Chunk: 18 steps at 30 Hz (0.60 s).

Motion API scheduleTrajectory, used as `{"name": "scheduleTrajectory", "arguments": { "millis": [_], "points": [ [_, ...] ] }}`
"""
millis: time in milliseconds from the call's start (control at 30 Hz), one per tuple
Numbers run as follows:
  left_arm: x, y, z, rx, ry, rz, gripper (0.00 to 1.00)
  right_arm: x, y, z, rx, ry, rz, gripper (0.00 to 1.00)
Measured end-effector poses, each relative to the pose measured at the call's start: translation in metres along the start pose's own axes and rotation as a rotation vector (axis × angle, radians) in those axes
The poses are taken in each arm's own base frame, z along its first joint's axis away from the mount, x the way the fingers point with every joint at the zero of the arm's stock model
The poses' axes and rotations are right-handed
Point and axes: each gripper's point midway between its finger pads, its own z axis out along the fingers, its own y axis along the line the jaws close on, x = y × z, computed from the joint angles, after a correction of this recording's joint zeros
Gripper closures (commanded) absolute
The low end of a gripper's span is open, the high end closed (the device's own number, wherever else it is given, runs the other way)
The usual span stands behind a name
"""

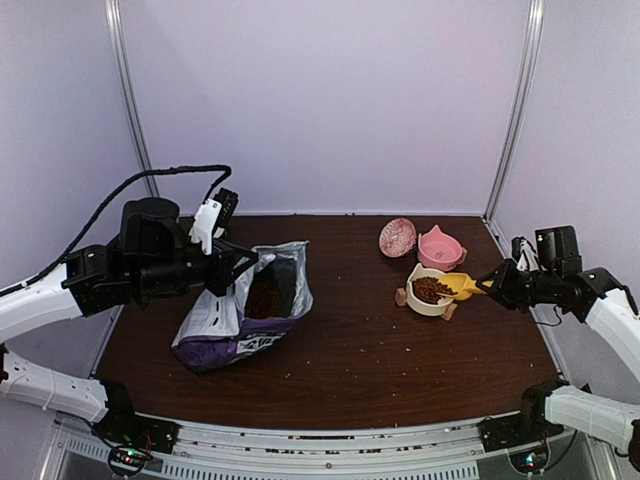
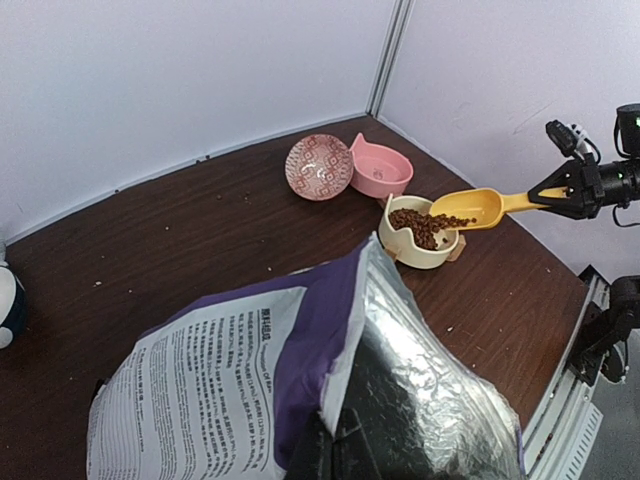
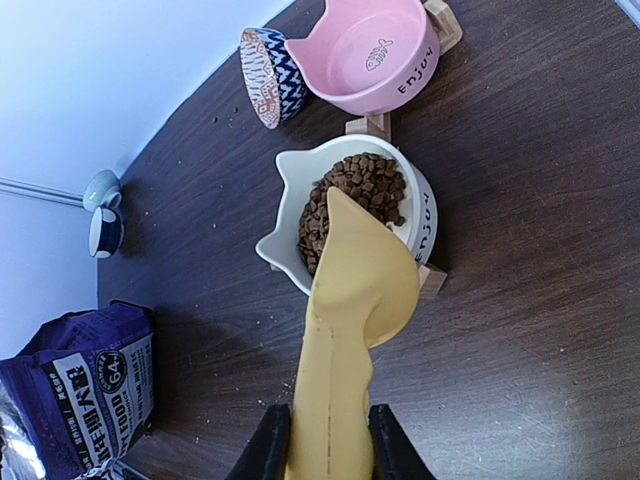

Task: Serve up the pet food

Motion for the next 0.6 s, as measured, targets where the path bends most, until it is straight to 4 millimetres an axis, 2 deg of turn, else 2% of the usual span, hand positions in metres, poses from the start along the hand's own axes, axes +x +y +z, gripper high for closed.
{"name": "scheduleTrajectory", "arguments": {
  "millis": [600],
  "points": [
    [0.000, 0.000, 0.000, 0.000, 0.001, 0.007, 1.00, -0.019, 0.003, -0.013, 0.178, 0.009, -0.233, 0.94]
  ]
}}
